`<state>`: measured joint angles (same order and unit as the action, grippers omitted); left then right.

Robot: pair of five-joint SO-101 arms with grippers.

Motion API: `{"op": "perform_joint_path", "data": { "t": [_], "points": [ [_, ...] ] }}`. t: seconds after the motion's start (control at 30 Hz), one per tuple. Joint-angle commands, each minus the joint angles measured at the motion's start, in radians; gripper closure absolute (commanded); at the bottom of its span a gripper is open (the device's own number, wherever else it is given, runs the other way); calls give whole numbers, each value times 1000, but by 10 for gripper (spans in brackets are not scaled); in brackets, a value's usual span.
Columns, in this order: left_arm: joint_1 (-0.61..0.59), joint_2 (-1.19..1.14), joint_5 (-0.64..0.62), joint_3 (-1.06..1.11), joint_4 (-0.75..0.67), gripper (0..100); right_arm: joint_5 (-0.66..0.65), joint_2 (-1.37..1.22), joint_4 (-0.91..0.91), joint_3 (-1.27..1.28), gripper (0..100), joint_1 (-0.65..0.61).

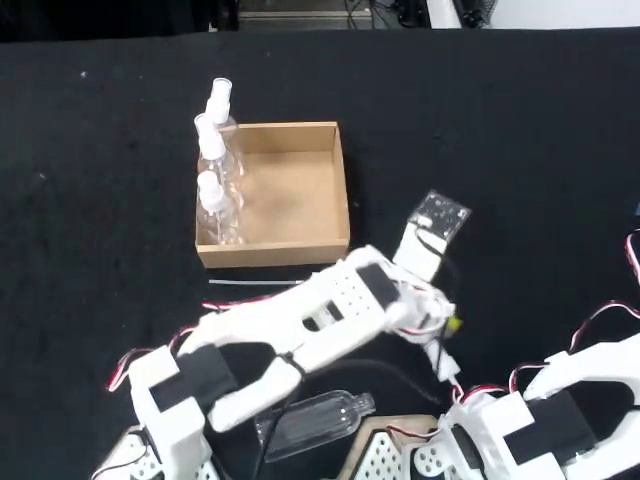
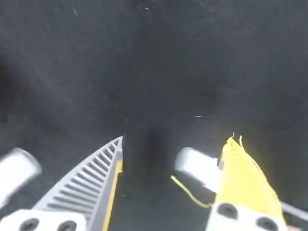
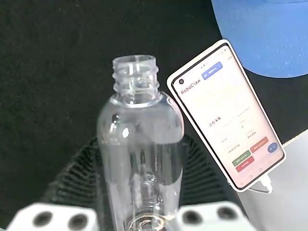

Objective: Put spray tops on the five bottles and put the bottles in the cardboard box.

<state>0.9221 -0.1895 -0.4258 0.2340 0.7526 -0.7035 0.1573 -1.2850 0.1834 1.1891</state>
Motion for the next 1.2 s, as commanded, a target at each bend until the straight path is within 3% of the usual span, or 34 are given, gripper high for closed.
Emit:
{"op": "perform_joint_path", "data": {
  "t": [0.0, 0.37, 0.5, 0.73, 1.17],
  "points": [
    [68, 44, -173, -35, -9, 694, -9, 10, 21, -51, 987, 18],
    [124, 54, -236, 27, -17, 690, -41, 10, 21, -51, 987, 18],
    [124, 46, -385, 65, -17, 689, -41, 10, 21, -50, 987, 18],
    [170, 46, -476, 77, -17, 689, -41, 10, 21, -50, 987, 18],
    [185, 43, -485, 99, -17, 694, -43, 10, -3, -53, 987, 18]
  ]
}}
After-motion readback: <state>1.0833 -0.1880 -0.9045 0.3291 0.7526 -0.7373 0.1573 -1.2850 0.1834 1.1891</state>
